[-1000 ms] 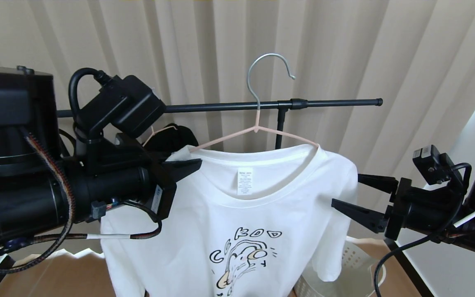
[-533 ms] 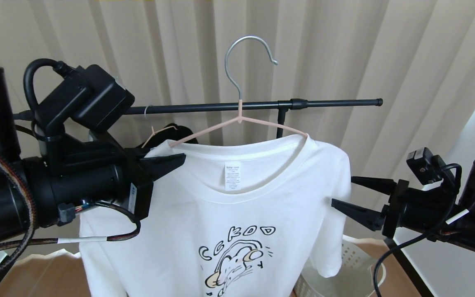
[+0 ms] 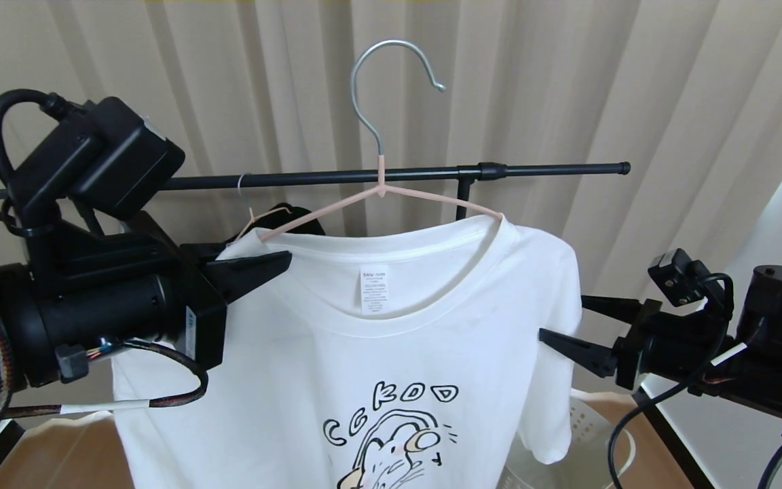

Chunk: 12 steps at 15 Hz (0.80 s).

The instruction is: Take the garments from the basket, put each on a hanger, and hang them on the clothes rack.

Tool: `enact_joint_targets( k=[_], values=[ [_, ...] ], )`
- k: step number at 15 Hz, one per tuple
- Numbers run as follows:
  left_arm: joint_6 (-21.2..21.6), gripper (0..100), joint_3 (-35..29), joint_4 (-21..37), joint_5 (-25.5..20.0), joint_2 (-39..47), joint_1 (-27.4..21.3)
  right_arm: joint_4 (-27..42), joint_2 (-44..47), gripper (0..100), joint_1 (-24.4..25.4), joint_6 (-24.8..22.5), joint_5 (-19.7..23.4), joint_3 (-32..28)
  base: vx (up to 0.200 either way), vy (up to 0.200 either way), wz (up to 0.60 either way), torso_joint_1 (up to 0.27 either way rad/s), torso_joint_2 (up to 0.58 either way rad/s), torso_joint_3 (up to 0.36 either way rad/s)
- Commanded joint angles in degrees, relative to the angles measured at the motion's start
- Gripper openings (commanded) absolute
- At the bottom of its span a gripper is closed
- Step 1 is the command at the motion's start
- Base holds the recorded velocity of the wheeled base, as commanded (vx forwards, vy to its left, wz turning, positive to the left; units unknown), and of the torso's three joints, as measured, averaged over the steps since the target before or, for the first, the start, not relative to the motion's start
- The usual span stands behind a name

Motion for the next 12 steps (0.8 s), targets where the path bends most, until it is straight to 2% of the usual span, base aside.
enact_joint_targets(
  k=[1,12],
  values=[
    [-0.12,0,0.43,-0.05,0.0,-0.63,0.19,-0.02,0.55,0,0.01,0.05,0.03,-0.52,0.0,0.0,0.0,0.0,0.0,0.0],
    [-1.35,0,3.68,-0.05,-0.08,-3.71,4.14,0.16,0.29,0,-1.3,0.32,-1.38,-1.75,0.0,0.0,0.0,0.0,0.0,0.0]
  ],
)
